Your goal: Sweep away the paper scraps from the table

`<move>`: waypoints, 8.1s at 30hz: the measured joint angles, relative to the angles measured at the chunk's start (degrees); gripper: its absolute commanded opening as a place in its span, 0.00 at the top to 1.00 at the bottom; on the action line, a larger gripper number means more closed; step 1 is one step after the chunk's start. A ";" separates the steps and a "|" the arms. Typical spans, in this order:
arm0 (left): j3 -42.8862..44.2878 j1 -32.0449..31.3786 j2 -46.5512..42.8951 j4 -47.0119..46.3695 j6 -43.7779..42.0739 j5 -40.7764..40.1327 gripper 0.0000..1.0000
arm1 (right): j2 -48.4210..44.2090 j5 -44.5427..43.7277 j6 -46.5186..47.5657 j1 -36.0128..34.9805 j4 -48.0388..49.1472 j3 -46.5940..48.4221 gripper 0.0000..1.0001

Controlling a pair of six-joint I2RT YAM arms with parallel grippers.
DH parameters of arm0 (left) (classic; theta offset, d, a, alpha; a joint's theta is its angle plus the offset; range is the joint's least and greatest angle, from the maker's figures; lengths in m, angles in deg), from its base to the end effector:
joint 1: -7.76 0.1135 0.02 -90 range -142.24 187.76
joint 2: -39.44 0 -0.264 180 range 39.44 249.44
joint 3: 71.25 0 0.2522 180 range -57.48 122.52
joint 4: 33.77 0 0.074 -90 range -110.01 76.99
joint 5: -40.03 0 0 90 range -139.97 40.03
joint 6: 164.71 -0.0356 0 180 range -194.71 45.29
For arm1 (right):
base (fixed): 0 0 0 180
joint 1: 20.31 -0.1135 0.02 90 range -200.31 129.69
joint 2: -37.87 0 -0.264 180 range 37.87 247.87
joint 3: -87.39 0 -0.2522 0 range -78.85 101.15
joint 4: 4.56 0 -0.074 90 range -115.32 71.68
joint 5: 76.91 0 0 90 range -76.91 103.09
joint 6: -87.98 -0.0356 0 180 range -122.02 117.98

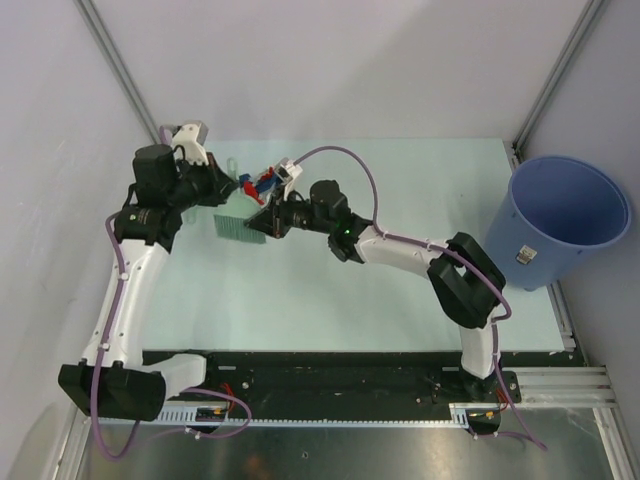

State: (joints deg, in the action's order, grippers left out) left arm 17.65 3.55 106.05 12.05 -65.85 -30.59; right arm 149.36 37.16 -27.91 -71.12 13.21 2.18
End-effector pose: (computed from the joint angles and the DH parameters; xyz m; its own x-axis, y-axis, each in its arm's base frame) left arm 0.2457 -0.0299 0.4085 -0.4508 -0.1125 -0.8855 0.3069 0.9120 -0.2721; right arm 0.2824 0.3694 0.2887 -0.4109 0.1269 -0.9028 -0.8736 0.2284 0.4297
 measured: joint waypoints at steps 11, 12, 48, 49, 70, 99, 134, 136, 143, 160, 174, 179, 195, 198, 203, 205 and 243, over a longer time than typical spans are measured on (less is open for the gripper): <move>-0.55 -0.17 -3.56 11.91 -30.60 14.47 0.14 | -3.23 16.20 28.76 10.12 -31.74 1.40 1.00; -0.55 -0.17 -3.76 14.45 -34.51 16.09 0.16 | -4.00 17.07 33.29 10.56 -36.41 1.40 1.00; 1.36 3.50 31.08 -2.08 -36.68 -26.47 0.06 | -20.06 16.92 49.27 18.60 -56.00 -5.42 1.00; 1.81 3.98 33.59 -2.95 -36.20 -28.70 0.04 | -20.46 16.90 49.29 18.49 -55.93 -5.79 1.00; 14.19 12.79 52.61 -3.15 -23.08 -26.36 0.27 | -21.59 15.32 49.92 18.25 -57.37 -9.62 1.00; -7.19 7.87 24.46 -3.98 -13.20 -19.52 1.00 | -33.46 7.65 45.64 14.21 -57.44 -11.37 1.00; 0.72 -44.78 40.13 -0.07 -6.88 -14.93 0.00 | -62.82 -25.09 26.91 20.94 -68.24 -12.79 1.00; 1.07 -45.20 39.82 -0.90 -7.61 -13.09 0.00 | -63.01 -24.68 27.04 20.94 -69.46 -12.79 1.00; -2.82 -45.07 25.92 1.46 -18.08 -4.63 0.00 | -62.49 -13.40 31.91 21.09 -72.78 -12.79 1.00; 12.20 -24.98 -6.62 36.70 -40.48 15.41 0.00 | -35.78 29.05 57.86 10.21 -73.66 -6.29 1.00; 13.46 -24.74 -6.69 40.09 -35.52 18.12 0.30 | -23.17 32.94 63.58 4.87 -74.07 3.80 1.00; 13.44 -24.74 -3.87 40.22 -34.62 19.93 0.70 | -21.68 32.81 64.52 3.98 -75.76 6.23 1.00; 13.05 -24.11 -3.67 41.66 -33.79 16.35 1.00 | -20.94 26.40 56.54 4.57 -72.91 6.45 0.10; 11.69 -21.55 -4.15 39.87 -32.11 8.35 1.00 | -20.76 8.09 41.07 5.29 -65.88 6.03 0.01; 5.75 -14.84 -5.84 32.44 -29.77 -7.15 1.00 | -20.28 -24.13 17.25 4.68 -61.70 3.48 0.00; 3.89 -13.27 -6.67 29.03 -29.18 -12.85 1.00 | -19.30 -35.04 10.75 2.14 -61.64 1.73 0.00; -1.46 -11.32 -12.59 17.49 -30.38 -25.27 1.00 | -4.98 -21.75 46.93 -6.84 -65.24 -9.03 0.87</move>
State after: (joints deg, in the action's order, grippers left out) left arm 16.18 -7.77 93.46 29.53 -96.23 -55.86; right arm 144.37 15.41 19.02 -77.96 -52.03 -6.84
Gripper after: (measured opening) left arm 0.112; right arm 0.032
